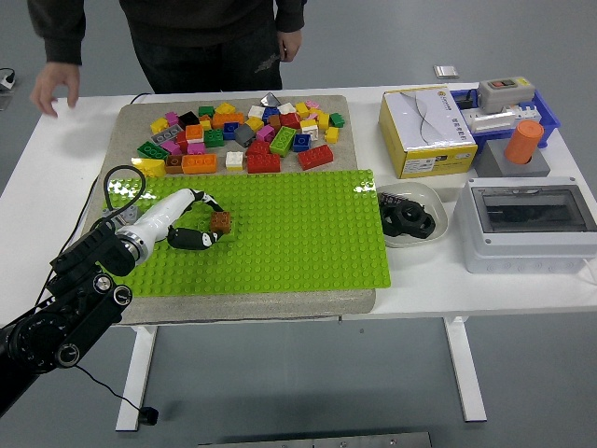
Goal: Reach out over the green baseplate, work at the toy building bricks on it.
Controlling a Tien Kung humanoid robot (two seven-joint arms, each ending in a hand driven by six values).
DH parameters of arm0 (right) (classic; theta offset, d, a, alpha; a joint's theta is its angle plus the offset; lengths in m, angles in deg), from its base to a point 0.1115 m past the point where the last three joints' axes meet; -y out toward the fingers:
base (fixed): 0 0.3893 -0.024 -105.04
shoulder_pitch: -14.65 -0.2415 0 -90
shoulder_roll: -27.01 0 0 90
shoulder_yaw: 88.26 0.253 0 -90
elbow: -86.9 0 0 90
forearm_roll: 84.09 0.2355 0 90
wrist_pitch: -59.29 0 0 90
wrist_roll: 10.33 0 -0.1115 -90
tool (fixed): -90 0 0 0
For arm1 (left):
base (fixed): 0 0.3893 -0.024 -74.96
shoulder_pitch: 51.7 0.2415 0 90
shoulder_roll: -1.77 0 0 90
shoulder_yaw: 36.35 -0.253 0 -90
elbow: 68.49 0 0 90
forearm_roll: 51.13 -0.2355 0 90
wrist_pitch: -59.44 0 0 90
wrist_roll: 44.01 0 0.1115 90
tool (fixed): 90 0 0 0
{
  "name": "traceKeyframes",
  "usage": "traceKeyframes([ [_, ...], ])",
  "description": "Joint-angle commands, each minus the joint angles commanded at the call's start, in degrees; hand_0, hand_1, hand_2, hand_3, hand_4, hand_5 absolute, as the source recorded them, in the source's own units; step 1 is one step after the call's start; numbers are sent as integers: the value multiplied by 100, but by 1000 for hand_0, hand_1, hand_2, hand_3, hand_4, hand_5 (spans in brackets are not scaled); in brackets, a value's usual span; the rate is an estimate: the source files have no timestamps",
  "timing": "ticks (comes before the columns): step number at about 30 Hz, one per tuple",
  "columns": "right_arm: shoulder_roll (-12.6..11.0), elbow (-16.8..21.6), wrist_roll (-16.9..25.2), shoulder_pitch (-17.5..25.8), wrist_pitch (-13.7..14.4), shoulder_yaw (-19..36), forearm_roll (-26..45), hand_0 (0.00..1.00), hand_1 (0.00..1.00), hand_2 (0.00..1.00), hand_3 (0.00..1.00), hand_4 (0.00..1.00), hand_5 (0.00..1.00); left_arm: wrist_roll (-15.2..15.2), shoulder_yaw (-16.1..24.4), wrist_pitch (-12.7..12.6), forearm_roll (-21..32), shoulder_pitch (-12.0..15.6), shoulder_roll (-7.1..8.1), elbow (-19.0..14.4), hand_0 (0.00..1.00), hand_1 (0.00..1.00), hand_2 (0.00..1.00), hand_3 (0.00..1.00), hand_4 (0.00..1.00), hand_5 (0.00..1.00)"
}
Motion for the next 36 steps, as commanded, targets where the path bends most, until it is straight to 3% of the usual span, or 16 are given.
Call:
traceKeyframes([
  [12, 7, 0, 7, -27, 5, -3, -1, 686, 584, 725, 714, 743, 822, -31, 45, -19, -21, -18, -92, 131, 848, 930, 900, 571, 634, 88],
  [36, 4, 0, 22, -23, 14, -8, 29, 686, 580, 726, 714, 744, 822, -28, 21, 8, -15, -6, -117, 129, 845, 928, 895, 571, 648, 90],
])
